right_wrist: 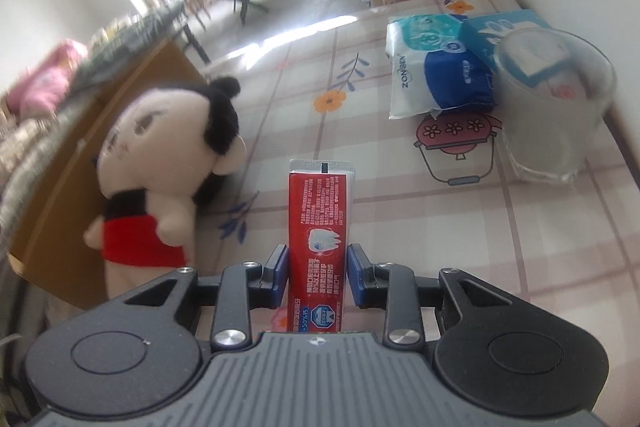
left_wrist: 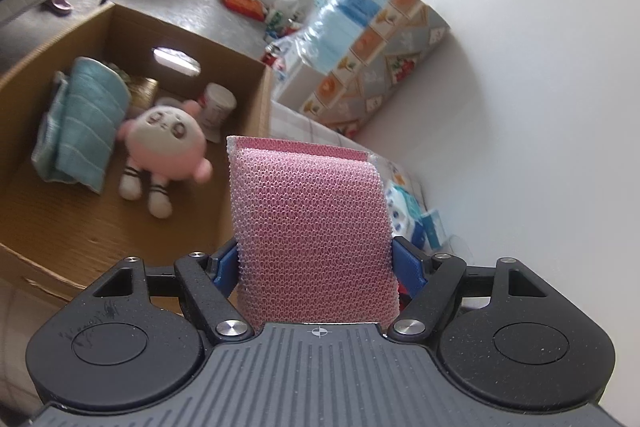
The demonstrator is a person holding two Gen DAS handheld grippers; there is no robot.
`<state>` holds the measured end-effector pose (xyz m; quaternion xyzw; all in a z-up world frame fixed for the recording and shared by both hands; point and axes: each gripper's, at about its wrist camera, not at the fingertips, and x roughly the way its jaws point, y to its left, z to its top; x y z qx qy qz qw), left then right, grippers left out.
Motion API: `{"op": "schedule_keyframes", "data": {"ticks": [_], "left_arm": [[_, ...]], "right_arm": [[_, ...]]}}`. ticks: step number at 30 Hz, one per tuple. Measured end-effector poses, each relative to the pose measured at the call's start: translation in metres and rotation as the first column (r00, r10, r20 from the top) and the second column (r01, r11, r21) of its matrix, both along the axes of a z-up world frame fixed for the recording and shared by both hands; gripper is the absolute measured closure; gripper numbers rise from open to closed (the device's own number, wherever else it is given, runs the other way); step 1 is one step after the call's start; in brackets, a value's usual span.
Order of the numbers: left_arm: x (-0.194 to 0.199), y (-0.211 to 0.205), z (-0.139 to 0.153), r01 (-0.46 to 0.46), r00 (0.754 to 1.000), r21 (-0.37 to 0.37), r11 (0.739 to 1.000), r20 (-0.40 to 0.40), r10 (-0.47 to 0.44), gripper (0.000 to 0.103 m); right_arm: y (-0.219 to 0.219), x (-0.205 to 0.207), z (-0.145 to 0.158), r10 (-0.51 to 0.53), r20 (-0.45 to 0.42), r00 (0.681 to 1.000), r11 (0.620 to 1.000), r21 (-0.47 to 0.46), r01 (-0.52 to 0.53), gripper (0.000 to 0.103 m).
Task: Organize soft objects
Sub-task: 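Carry the sponge and toothpaste with both tools over the cardboard box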
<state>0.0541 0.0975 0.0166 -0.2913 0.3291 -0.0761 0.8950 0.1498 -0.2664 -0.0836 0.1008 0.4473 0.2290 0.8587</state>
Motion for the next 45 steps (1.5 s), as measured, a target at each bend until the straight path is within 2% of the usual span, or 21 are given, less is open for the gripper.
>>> {"op": "schedule_keyframes", "data": {"ticks": [6,12,20,23,31,35,38,45], "left_arm": [[-0.011,0.028,0.015,-0.101,0.995,0.030,0.994,0.026,0.100,0.028],[-0.014,0.056,0.027,-0.190,0.981,0.061,0.980,0.046,0.187,0.028],[-0.007,0.085,0.017,-0.243,0.970,0.055,0.969,0.011,0.243,0.028],[-0.007,0.096,0.013,-0.262,0.965,0.051,0.964,-0.003,0.263,0.028],[-0.008,0.116,0.004,-0.286,0.958,0.063,0.956,-0.013,0.287,0.028],[-0.009,0.125,0.001,-0.308,0.950,0.076,0.948,-0.020,0.311,0.028],[-0.015,0.134,0.001,-0.328,0.944,0.078,0.941,-0.014,0.330,0.028],[-0.033,0.157,0.009,-0.389,0.921,0.078,0.918,0.021,0.389,0.028]], "right_arm": [[-0.009,-0.012,0.015,-0.020,0.047,0.999,0.992,0.128,0.014,0.070],[0.007,-0.013,0.046,0.011,0.125,0.992,0.980,0.195,-0.035,0.069],[0.050,-0.008,0.090,0.092,0.211,0.973,0.959,0.246,-0.144,0.070],[0.067,-0.009,0.108,0.120,0.253,0.960,0.956,0.231,-0.180,0.070],[0.114,-0.017,0.152,0.223,0.317,0.922,0.911,0.270,-0.314,0.070],[0.152,-0.019,0.163,0.304,0.314,0.899,0.875,0.280,-0.394,0.070],[0.188,-0.016,0.161,0.374,0.281,0.884,0.848,0.283,-0.448,0.069],[0.284,-0.005,0.125,0.526,0.119,0.842,0.792,0.291,-0.536,0.069]]}}
